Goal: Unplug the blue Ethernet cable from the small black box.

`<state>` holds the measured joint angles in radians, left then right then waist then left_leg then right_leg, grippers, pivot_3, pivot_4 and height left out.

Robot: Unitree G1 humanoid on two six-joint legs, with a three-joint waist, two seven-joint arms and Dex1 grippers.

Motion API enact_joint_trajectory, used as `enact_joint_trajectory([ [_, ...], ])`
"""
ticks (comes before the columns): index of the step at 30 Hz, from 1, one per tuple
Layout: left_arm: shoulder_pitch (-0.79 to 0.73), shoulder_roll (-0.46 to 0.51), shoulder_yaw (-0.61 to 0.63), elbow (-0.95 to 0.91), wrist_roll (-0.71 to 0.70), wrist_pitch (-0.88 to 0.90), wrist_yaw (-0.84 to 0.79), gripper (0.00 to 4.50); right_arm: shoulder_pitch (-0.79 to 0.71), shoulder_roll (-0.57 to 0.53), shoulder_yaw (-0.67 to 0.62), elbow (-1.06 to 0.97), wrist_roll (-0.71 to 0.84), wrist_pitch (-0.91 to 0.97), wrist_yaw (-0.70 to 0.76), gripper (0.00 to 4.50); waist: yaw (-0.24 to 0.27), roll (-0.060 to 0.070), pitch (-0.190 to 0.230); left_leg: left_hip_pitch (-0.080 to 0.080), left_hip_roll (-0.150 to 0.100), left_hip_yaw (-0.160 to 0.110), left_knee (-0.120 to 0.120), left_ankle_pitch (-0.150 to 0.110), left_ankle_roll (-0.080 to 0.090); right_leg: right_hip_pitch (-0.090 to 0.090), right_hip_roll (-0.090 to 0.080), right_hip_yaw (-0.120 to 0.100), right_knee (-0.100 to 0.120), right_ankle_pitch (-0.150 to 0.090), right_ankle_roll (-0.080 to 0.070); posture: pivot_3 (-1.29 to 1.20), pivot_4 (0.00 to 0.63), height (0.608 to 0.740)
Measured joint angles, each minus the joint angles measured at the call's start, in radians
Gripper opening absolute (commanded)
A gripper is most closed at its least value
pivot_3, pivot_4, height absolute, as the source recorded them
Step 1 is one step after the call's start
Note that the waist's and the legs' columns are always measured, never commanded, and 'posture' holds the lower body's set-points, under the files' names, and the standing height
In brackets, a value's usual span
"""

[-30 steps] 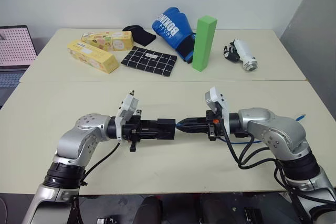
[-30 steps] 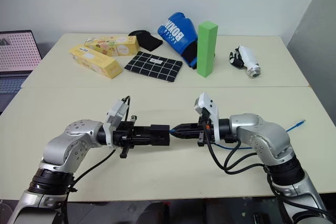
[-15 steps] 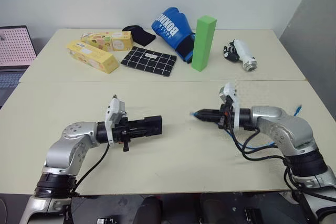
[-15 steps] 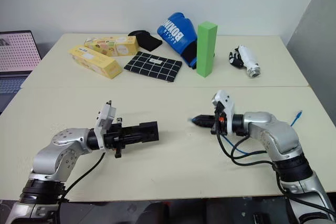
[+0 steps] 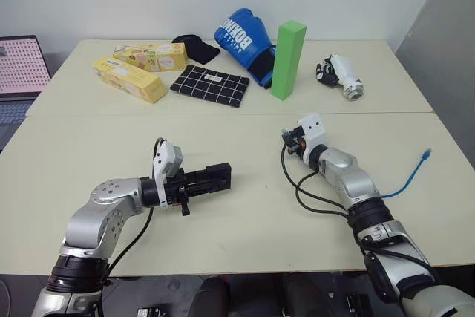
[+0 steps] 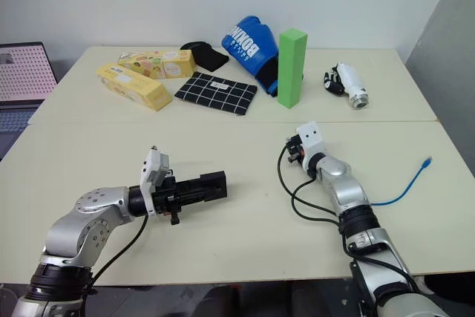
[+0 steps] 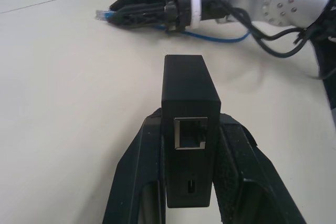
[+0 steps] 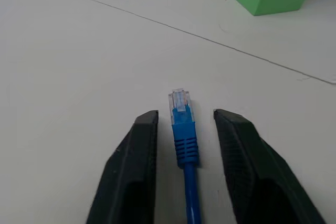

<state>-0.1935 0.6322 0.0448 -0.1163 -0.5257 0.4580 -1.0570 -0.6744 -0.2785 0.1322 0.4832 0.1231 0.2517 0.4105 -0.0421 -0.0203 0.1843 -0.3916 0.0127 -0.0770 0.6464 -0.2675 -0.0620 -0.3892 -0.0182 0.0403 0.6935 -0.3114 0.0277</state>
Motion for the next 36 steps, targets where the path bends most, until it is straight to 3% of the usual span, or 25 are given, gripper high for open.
enact_joint_trajectory([
  [3,0.010,-0.014,0.001,-0.002,0.011,-0.012,0.035,0.78,0.005,-0.033,-0.027,-0.063,0.015,0.028,0.041,3.04,0.000,0.000,0.000,0.000,0.000,0.000,0.000,0.000,0.000,0.000,0.000,0.000,0.000,0.000,0.000,0.00,0.150,0.740],
  [7,-0.001,-0.062,0.035,0.022,0.057,-0.057,0.154,0.78,0.062,-0.141,-0.030,-0.287,0.079,0.136,0.206,4.09,0.009,0.000,0.000,-0.001,0.000,-0.001,0.001,0.000,0.000,0.000,0.000,-0.001,0.000,0.000,0.000,0.00,0.150,0.740],
  [11,-0.025,-0.100,0.086,0.109,0.118,-0.182,0.259,0.78,0.098,-0.226,-0.004,-0.547,0.190,0.252,0.379,4.09,0.005,0.000,0.000,0.000,0.000,-0.001,0.000,0.000,0.000,0.000,0.000,-0.001,0.000,0.000,0.000,0.00,0.150,0.740],
  [14,-0.053,-0.144,0.114,0.228,0.225,-0.361,0.386,0.78,0.094,-0.223,0.031,-0.682,0.242,0.321,0.426,4.09,0.007,0.000,0.000,0.000,0.000,-0.002,0.000,0.000,0.000,0.000,0.000,-0.002,0.000,0.000,0.000,0.00,0.150,0.740],
  [20,-0.146,-0.213,0.193,0.503,0.349,-0.635,0.646,0.78,0.044,-0.169,0.107,-0.718,0.236,0.391,0.402,4.09,0.012,0.000,0.000,-0.001,-0.001,-0.002,0.002,0.000,0.000,0.000,-0.001,-0.002,0.001,0.000,0.000,0.00,0.150,0.740],
  [29,-0.208,-0.248,0.203,0.735,0.371,-0.752,0.744,0.78,0.025,-0.141,0.144,-0.715,0.212,0.421,0.392,4.09,0.012,-0.001,-0.001,-0.002,-0.002,-0.003,0.002,0.000,0.000,0.000,-0.001,-0.003,0.001,0.000,0.000,0.00,0.150,0.740],
  [31,-0.210,-0.252,0.211,0.744,0.355,-0.749,0.740,1.49,0.025,-0.141,0.143,-0.717,0.212,0.432,0.389,4.15,0.011,-0.001,-0.001,-0.001,-0.002,-0.003,0.002,0.000,0.000,0.000,-0.001,-0.003,0.002,0.000,0.000,0.00,0.150,0.740],
  [32,-0.210,-0.256,0.216,0.747,0.347,-0.744,0.738,1.54,0.025,-0.142,0.143,-0.718,0.212,0.435,0.388,4.15,0.011,-0.001,-0.001,0.000,-0.002,-0.002,0.002,0.000,0.000,0.000,-0.001,-0.003,0.003,0.000,0.000,0.00,0.150,0.740],
  [36,-0.179,-0.262,0.227,0.712,0.316,-0.713,0.711,2.46,0.029,-0.146,0.142,-0.730,0.211,0.448,0.379,4.15,0.009,0.000,-0.001,0.000,-0.002,-0.002,0.002,0.000,0.000,0.000,-0.001,-0.002,0.003,0.000,0.000,0.00,0.150,0.740],
])
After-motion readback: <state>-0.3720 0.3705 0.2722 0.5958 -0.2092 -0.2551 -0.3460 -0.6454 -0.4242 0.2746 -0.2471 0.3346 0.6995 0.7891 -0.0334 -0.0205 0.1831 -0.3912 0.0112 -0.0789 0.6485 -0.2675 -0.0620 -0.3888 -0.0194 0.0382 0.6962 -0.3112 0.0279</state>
